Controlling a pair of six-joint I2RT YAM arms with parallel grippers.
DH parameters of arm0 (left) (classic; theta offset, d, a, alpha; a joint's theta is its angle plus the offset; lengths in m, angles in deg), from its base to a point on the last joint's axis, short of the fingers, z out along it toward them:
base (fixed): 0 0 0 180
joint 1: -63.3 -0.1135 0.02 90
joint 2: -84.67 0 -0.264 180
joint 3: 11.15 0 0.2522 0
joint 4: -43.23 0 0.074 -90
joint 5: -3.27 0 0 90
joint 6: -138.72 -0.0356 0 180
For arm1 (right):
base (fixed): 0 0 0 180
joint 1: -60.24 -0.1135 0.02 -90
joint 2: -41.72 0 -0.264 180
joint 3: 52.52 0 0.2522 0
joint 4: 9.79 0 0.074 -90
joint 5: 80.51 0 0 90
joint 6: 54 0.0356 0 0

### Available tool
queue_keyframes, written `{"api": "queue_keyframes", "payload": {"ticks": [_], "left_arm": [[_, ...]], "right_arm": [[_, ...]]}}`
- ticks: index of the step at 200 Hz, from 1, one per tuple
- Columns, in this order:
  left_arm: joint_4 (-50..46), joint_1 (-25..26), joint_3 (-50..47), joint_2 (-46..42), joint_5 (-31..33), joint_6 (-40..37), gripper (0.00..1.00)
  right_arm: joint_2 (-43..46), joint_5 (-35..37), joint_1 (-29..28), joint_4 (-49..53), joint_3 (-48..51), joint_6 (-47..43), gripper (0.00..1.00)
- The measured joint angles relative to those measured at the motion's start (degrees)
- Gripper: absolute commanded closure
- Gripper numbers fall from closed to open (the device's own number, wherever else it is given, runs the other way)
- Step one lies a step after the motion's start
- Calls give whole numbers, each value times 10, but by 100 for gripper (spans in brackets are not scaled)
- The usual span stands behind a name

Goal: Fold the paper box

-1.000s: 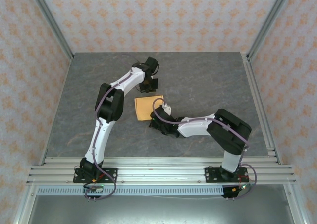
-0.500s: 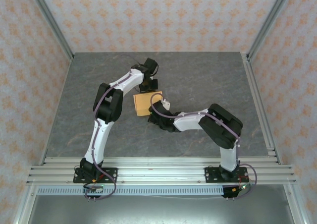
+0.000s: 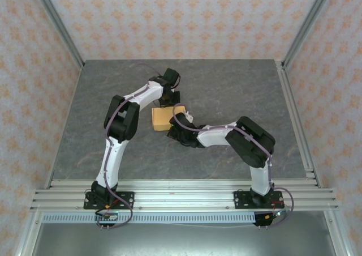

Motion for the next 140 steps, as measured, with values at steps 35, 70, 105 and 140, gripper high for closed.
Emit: {"api": "queue_keyframes", "payload": {"ticks": [35, 70, 105, 140], "left_arm": [[-3, 0, 6, 1, 1, 2, 100], [-62, 0, 68, 29, 3, 2, 100], [-99, 0, 105, 47, 4, 4, 99], [-107, 0, 115, 52, 4, 4, 97]], "right_arm": [[-1, -15, 5, 7, -3, 3, 94], [11, -19, 6, -25, 27, 4, 93], [29, -19, 7, -22, 47, -4, 91], [41, -19, 7, -8, 55, -17, 89]]}}
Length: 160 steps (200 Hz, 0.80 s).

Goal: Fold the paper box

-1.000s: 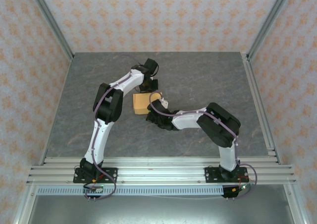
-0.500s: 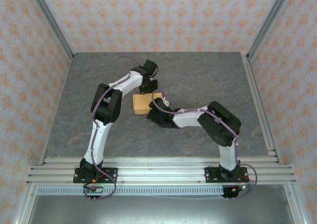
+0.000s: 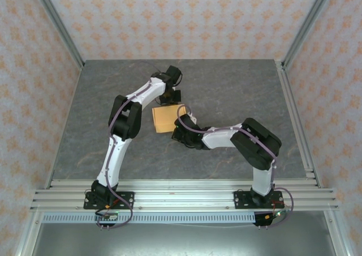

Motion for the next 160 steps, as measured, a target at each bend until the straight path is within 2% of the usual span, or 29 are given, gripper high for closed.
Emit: {"api": "queue_keyframes", "payload": {"ticks": [59, 79, 99, 122, 140, 160], "left_arm": [[-2, 0, 19, 5, 0, 0, 90], [-3, -1, 31, 5, 0, -1, 82], [-14, -3, 49, 5, 1, -4, 78], [-21, -12, 63, -4, 6, -6, 76], [-35, -25, 70, -22, 11, -10, 75], [-45, -41, 74, -45, 14, -16, 75]], "right_arm": [[43, 5, -11, 56, 24, -16, 87], [66, 7, -19, 79, 37, -23, 85], [101, 11, -24, 106, 46, -36, 82], [167, 23, -25, 143, 57, -57, 70], [233, 40, -23, 171, 68, -67, 54], [291, 44, -9, 189, 77, -85, 47]]}}
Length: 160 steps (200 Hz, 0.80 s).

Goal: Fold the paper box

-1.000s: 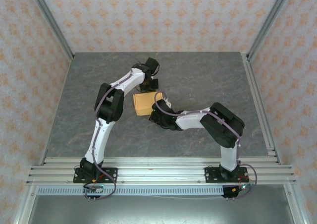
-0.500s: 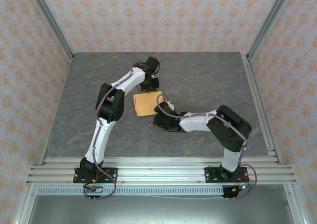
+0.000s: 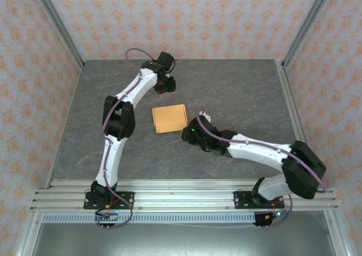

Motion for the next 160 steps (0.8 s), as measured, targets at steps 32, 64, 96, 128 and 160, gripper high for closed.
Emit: {"api": "queue_keyframes", "payload": {"ticks": [32, 64, 96, 128, 160], "left_arm": [[-4, -22, 3, -19, 1, -5, 75], [-35, -31, 82, 35, -1, -23, 84], [-48, -31, 94, 77, -1, -35, 89], [-60, -31, 75, 96, -1, -42, 92], [-66, -31, 65, 99, -1, -44, 95]], "right_arm": [[23, -34, 64, 0, 14, -17, 53], [1, -98, 75, -64, 47, 23, 62], [-54, -153, 74, -161, 70, 101, 43], [-96, -170, 73, -212, 58, 151, 38], [-120, -172, 67, -223, 19, 173, 33]]}}
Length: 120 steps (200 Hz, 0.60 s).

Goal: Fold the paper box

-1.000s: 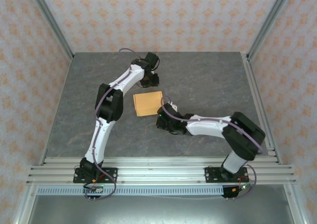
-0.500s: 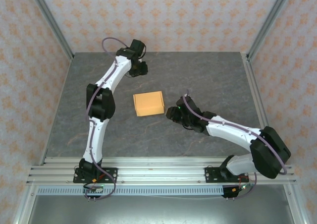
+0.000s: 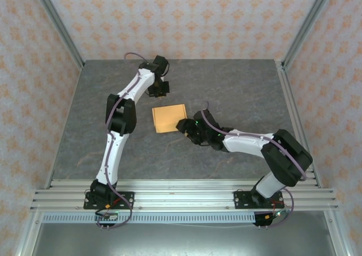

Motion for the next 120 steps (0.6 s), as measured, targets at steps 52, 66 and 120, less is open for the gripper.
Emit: {"api": "queue_keyframes", "payload": {"ticks": [52, 66, 120], "left_arm": [[13, 1, -39, -2, -12, 0, 97], [22, 1, -50, -8, -16, 1, 97], [74, 1, -114, -41, -24, 8, 100]], "right_arm": [[-61, -1, -3, -5, -66, 19, 24], [-80, -4, -3, -5, -76, 22, 24], [-118, -4, -3, 4, -104, 23, 23]]}}
